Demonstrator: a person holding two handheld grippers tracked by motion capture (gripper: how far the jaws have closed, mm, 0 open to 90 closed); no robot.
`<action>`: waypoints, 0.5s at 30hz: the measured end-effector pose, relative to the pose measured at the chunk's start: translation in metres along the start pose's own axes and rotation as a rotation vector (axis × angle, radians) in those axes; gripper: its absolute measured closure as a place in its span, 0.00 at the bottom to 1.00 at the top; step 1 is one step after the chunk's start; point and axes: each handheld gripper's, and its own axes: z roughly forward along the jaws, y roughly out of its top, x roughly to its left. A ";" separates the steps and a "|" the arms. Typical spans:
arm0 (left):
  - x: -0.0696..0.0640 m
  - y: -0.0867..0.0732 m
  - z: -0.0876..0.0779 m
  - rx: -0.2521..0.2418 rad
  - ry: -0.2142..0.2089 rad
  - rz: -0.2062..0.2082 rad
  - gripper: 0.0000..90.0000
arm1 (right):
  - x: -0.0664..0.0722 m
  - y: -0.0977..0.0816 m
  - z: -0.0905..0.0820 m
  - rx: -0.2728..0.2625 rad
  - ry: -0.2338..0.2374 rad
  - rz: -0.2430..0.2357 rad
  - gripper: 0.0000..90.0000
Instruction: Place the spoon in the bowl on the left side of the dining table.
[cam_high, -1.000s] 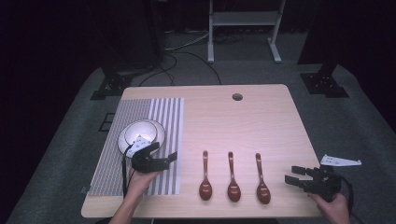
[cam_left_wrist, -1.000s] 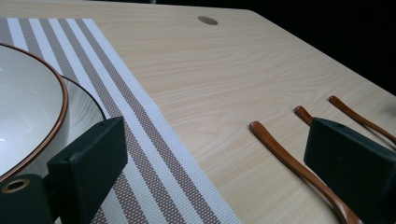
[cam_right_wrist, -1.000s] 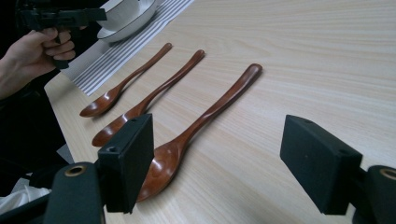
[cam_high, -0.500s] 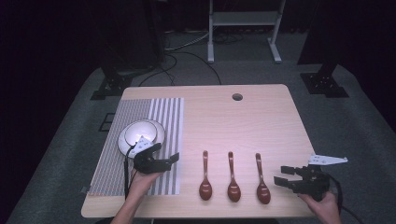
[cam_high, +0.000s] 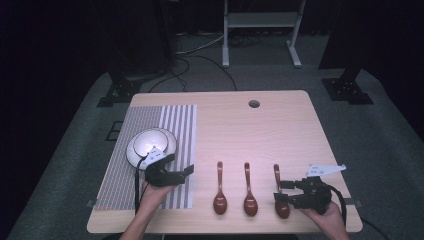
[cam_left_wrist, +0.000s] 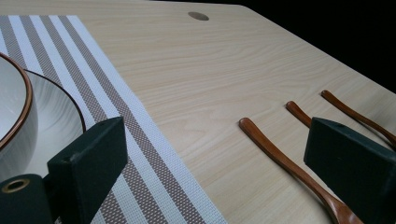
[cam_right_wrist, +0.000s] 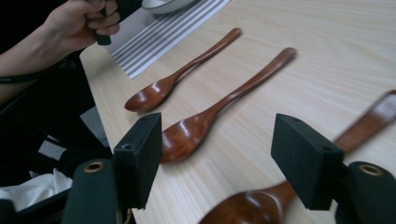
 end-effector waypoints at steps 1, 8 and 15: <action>0.001 0.000 0.000 0.000 0.003 -0.001 0.06 | 0.004 0.002 0.008 0.021 0.009 -0.011 0.44; 0.001 0.000 0.000 -0.002 0.008 -0.007 0.06 | 0.016 0.005 0.023 0.063 0.045 -0.038 0.54; 0.000 -0.001 0.001 -0.004 0.003 -0.014 0.06 | 0.025 0.004 0.039 0.131 0.067 -0.069 0.68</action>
